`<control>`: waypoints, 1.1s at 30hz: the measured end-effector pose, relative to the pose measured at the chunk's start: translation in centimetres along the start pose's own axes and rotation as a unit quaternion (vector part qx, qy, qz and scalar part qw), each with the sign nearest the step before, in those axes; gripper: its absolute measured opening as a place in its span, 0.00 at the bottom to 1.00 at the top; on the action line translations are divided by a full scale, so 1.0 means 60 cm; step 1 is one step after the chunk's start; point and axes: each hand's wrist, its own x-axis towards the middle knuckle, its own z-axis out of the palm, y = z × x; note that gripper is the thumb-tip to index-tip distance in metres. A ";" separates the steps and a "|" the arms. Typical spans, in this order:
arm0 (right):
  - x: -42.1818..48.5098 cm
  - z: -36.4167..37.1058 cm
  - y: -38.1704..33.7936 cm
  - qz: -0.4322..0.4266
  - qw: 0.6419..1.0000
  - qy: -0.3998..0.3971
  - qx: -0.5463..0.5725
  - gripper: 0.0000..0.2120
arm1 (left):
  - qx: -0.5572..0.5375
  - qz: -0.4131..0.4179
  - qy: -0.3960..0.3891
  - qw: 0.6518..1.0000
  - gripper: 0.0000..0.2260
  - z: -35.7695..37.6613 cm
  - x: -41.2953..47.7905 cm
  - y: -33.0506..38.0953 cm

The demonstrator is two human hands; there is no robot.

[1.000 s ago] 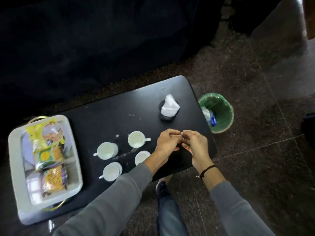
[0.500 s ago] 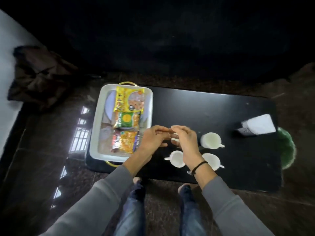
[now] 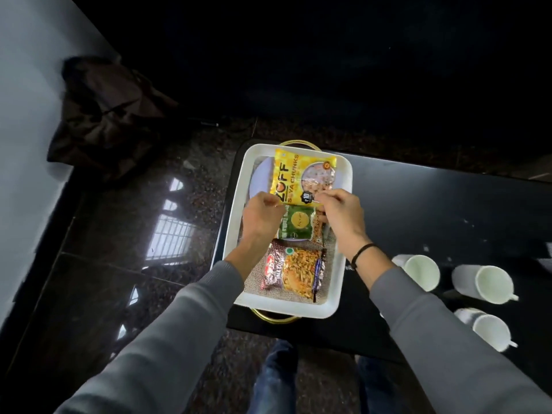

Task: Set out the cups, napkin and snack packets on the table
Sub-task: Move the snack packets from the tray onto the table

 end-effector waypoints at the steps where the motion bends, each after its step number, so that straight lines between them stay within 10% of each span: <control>1: 0.011 0.004 -0.001 -0.010 1.000 0.012 -0.013 0.06 | 0.017 0.014 0.018 1.000 0.10 0.001 0.018 -0.001; 17: 0.066 0.019 0.008 -0.073 0.993 0.024 -0.092 0.21 | -0.083 0.018 -0.072 0.994 0.15 0.022 0.097 0.006; 21: 0.061 -0.010 -0.007 -0.132 0.983 0.022 -0.124 0.27 | -0.117 0.129 -0.092 0.980 0.10 0.006 0.065 0.031; 26: 0.060 -0.047 -0.051 -0.225 0.960 -0.045 -0.163 0.45 | 0.096 0.317 -0.012 0.944 0.13 -0.025 0.032 0.097; 33: 0.051 -0.110 -0.075 -0.176 0.968 -0.175 0.036 0.24 | 0.031 0.400 -0.089 0.912 0.22 -0.021 -0.014 0.179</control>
